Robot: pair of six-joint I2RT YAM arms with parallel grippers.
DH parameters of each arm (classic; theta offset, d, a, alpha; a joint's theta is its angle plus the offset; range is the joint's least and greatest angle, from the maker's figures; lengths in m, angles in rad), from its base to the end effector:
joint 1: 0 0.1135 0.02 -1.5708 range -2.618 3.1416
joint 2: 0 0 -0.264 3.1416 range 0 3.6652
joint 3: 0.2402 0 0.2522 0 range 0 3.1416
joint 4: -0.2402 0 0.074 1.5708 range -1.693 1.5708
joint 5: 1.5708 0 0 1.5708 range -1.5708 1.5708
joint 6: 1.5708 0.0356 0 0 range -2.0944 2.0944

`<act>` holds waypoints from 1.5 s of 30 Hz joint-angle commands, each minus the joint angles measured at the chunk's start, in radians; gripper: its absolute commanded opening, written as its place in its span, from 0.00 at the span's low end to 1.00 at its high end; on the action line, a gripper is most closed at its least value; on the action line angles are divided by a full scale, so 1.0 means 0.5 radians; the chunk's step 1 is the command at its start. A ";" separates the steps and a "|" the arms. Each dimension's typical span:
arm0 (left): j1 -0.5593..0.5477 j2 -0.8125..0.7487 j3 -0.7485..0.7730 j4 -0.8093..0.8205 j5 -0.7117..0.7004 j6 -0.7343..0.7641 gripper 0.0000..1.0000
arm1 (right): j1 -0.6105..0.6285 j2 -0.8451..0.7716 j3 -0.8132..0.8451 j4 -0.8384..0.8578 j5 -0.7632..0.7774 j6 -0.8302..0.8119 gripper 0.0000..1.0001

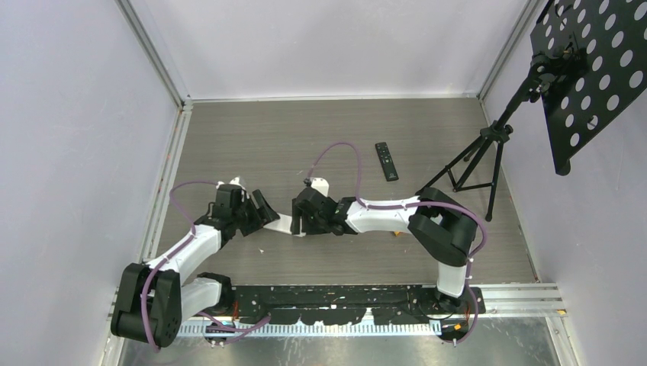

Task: Load the batteries into the remote control
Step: Load the battery cover into the remote control.

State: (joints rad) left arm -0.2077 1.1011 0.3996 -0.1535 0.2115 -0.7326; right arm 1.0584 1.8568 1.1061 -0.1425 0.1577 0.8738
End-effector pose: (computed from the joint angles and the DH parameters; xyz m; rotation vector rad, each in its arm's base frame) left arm 0.1920 -0.0481 0.1546 -0.5562 2.4552 -0.6642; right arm 0.1926 0.3310 0.1585 -0.1650 2.5563 0.6273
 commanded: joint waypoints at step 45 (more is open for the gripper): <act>-0.014 0.180 0.123 -0.258 0.034 0.150 0.49 | -0.163 0.094 -0.211 0.092 -0.290 0.493 0.21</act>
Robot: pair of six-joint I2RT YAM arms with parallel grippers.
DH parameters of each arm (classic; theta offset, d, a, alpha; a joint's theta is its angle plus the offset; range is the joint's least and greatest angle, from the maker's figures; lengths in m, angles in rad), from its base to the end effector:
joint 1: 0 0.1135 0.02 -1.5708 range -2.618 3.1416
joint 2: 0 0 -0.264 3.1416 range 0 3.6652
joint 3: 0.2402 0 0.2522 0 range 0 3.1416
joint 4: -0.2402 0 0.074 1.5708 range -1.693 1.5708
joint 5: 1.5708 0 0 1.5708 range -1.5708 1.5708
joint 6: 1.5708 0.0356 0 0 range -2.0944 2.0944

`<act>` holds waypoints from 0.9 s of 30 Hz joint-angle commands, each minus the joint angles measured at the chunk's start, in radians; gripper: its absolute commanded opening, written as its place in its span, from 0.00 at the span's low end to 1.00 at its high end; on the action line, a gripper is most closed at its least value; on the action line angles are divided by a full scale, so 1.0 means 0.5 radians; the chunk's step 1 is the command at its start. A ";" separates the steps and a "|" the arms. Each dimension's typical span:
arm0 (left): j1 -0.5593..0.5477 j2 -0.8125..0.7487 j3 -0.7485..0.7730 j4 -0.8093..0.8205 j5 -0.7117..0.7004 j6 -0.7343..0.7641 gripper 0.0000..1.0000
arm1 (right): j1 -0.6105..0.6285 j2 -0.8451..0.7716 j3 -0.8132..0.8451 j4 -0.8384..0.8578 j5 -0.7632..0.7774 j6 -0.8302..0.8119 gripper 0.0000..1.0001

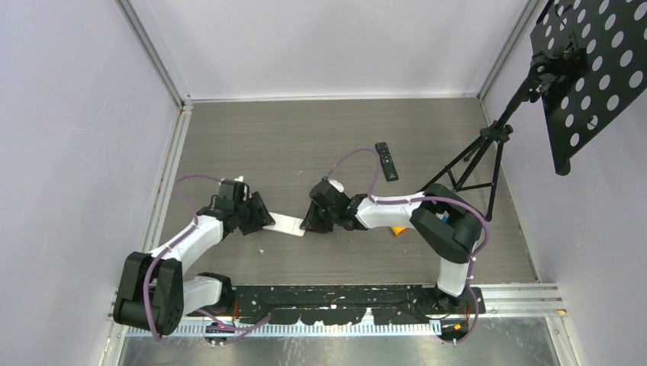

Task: Load the batteries into the remote control
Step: Load the battery cover into the remote control.

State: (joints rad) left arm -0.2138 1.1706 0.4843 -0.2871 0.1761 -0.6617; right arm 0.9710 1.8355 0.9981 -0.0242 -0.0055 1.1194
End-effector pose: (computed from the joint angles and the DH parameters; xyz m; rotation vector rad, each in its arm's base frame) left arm 0.2000 -0.0498 0.1577 -0.5123 2.5698 -0.5513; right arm 0.2081 0.3047 0.1433 0.1946 2.6545 0.8561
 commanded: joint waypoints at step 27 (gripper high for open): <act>-0.002 0.093 -0.178 0.192 0.231 -0.094 0.42 | -0.005 0.324 -0.064 0.139 0.112 0.347 0.14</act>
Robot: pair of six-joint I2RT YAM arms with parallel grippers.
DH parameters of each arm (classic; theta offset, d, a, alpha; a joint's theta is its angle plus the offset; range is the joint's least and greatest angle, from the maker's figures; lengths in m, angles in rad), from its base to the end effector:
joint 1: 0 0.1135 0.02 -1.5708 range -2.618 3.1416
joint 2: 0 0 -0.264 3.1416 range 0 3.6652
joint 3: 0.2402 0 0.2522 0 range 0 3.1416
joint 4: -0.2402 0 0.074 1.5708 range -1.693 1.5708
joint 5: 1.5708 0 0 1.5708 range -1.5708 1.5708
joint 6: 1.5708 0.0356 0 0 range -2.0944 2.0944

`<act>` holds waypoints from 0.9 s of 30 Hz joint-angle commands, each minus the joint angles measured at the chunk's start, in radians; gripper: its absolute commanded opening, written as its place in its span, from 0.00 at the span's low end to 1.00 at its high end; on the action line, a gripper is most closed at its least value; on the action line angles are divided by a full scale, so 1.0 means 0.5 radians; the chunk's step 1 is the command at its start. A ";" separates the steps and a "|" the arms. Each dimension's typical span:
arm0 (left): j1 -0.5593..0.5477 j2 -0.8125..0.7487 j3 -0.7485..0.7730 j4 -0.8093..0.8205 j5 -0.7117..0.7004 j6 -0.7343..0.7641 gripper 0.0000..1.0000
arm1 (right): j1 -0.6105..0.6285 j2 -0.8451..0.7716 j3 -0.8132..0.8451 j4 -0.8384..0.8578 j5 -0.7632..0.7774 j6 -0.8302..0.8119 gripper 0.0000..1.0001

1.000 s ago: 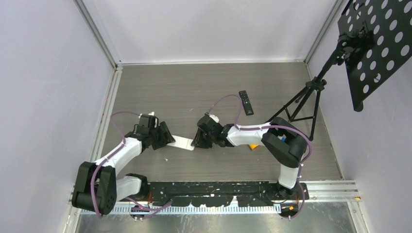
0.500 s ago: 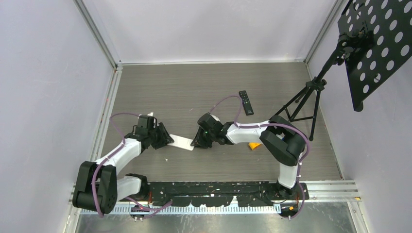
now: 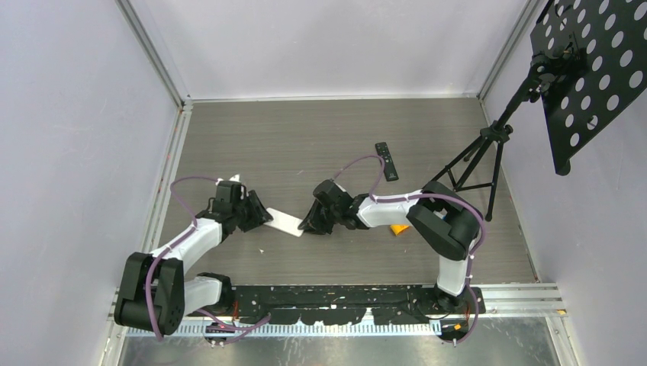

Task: Load the batteries into the remote control
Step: Load the battery cover into the remote control, then move the remote control to the center of the board.

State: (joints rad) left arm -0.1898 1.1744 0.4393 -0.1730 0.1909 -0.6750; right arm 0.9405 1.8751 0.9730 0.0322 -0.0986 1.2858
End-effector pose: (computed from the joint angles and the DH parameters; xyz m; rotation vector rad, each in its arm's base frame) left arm 0.2021 -0.0457 0.1514 -0.5320 2.5000 -0.5904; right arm 0.2144 0.2998 0.1267 0.4247 2.7246 0.9642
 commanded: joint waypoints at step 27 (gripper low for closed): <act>0.004 -0.297 0.837 -1.055 -0.692 0.171 0.89 | 0.148 -0.140 0.454 -0.428 0.315 -2.131 0.84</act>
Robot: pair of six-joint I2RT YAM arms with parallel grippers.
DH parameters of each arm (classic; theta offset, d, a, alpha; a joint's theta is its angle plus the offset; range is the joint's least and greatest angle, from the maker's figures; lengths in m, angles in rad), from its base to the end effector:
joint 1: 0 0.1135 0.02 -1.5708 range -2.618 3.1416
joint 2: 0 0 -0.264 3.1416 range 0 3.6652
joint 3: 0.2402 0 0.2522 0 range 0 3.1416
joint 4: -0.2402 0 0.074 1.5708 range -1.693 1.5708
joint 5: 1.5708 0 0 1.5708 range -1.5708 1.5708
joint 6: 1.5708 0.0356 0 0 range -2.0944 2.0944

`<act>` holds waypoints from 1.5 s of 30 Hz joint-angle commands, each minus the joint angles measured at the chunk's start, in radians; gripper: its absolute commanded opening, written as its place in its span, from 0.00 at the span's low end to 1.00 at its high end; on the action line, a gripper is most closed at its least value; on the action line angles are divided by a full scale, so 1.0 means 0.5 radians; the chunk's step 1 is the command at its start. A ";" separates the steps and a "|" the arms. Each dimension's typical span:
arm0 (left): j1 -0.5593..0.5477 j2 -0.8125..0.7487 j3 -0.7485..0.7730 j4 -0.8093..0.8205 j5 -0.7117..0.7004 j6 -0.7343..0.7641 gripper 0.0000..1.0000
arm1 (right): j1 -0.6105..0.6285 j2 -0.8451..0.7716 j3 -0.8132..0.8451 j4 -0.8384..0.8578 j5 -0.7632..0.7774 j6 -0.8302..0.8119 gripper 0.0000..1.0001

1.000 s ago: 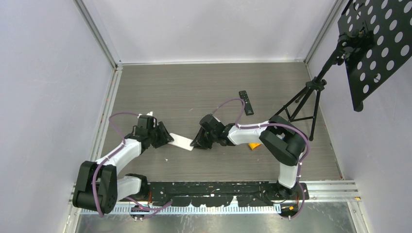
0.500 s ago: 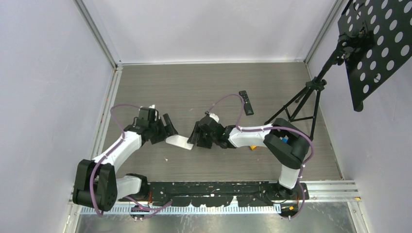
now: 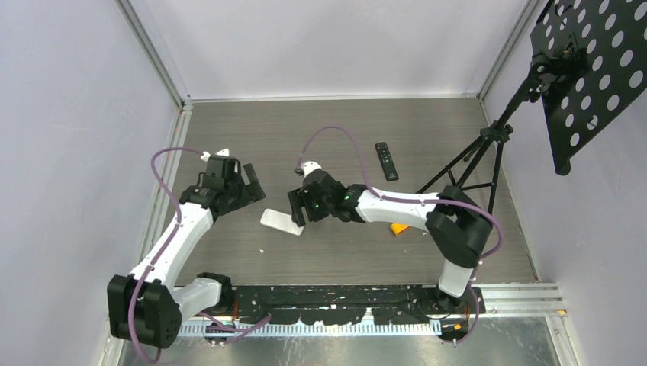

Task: Load the batteries into the remote control
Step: Move the remote control to the center of the board.

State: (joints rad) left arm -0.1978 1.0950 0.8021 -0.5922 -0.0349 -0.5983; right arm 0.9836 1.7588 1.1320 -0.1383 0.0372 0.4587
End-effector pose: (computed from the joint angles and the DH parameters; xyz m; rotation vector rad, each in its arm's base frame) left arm 0.2163 -0.0421 0.2501 -0.5083 2.4270 -0.3032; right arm 0.2127 0.3173 0.2019 -0.6130 2.3563 0.6510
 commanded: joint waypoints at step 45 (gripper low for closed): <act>0.063 -0.391 0.253 -0.383 0.121 0.080 0.99 | -0.381 0.302 0.163 -0.179 0.978 0.237 0.85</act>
State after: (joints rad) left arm -0.1699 0.9398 0.8623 -0.7773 -0.0261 -0.5690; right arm 0.7948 1.9778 1.2228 -0.1520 0.5156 0.5556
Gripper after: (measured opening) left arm 0.935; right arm 0.773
